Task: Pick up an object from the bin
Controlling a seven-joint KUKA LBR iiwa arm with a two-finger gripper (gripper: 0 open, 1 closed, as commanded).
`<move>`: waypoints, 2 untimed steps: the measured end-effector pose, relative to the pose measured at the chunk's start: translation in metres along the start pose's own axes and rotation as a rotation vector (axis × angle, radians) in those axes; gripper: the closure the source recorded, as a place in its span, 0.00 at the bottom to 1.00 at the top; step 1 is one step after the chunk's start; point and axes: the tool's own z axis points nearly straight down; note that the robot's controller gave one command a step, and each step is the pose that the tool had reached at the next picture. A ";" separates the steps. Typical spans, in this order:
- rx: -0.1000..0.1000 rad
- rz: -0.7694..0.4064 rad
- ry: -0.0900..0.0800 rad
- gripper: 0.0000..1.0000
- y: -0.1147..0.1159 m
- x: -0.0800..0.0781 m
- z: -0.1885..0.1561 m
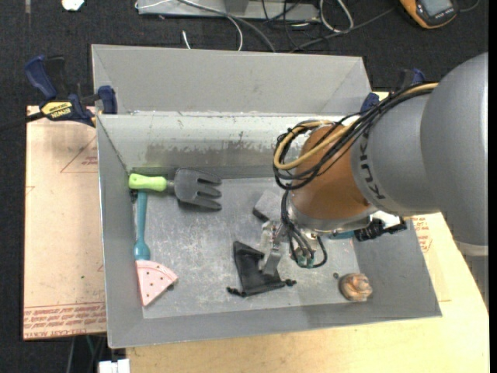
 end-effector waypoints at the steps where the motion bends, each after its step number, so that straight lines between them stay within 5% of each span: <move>1: 0.000 0.000 0.000 1.00 0.000 0.000 0.000; 2: 0.001 -0.017 0.005 1.00 -0.003 0.010 -0.059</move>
Offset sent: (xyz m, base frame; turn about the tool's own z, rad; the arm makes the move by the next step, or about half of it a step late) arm -0.0173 -0.0029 0.1210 -0.0349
